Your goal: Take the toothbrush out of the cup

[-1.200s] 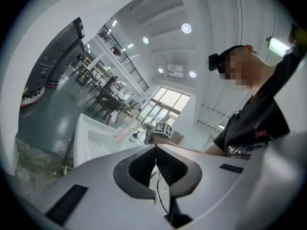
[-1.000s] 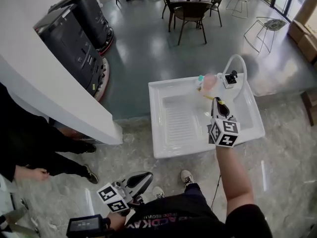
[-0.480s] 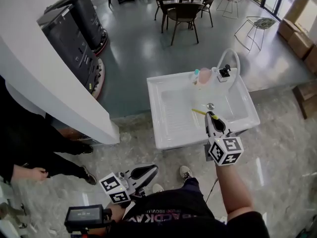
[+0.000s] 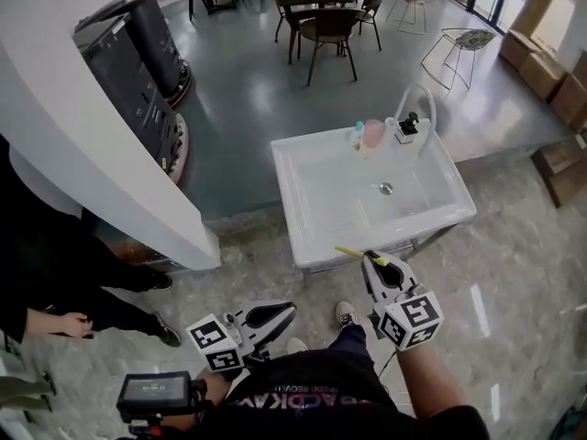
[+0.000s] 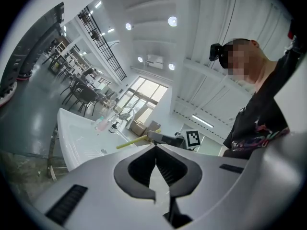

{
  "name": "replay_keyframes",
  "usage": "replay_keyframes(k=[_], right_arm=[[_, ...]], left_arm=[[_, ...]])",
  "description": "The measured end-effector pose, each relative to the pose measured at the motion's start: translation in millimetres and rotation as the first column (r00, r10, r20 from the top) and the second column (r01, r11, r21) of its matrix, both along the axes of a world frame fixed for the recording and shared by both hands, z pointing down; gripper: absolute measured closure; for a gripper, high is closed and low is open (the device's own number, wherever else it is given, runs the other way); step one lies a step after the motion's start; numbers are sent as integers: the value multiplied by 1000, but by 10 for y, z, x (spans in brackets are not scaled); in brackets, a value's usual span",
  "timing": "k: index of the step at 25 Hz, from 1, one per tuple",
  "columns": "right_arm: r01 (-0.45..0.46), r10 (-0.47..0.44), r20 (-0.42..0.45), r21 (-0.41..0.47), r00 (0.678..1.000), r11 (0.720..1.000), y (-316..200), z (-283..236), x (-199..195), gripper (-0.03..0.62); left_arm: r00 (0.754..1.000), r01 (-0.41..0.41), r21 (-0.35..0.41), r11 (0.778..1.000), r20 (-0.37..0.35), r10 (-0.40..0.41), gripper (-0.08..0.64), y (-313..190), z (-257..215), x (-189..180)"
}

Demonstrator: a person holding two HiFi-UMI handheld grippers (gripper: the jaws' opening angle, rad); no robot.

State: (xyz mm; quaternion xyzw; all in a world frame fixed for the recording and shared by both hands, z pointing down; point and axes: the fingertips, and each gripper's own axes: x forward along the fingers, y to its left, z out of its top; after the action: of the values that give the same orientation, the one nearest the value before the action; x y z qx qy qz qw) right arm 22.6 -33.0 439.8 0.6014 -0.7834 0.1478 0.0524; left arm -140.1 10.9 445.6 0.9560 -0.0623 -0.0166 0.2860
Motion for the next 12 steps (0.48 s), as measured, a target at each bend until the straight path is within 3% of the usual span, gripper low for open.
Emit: replay_keyframes(k=[12], right_arm=[[79, -75, 57, -83, 996, 993, 677, 176, -743, 565]], left_arm=[[999, -32, -8, 999, -11, 32, 552, 202, 55, -191]])
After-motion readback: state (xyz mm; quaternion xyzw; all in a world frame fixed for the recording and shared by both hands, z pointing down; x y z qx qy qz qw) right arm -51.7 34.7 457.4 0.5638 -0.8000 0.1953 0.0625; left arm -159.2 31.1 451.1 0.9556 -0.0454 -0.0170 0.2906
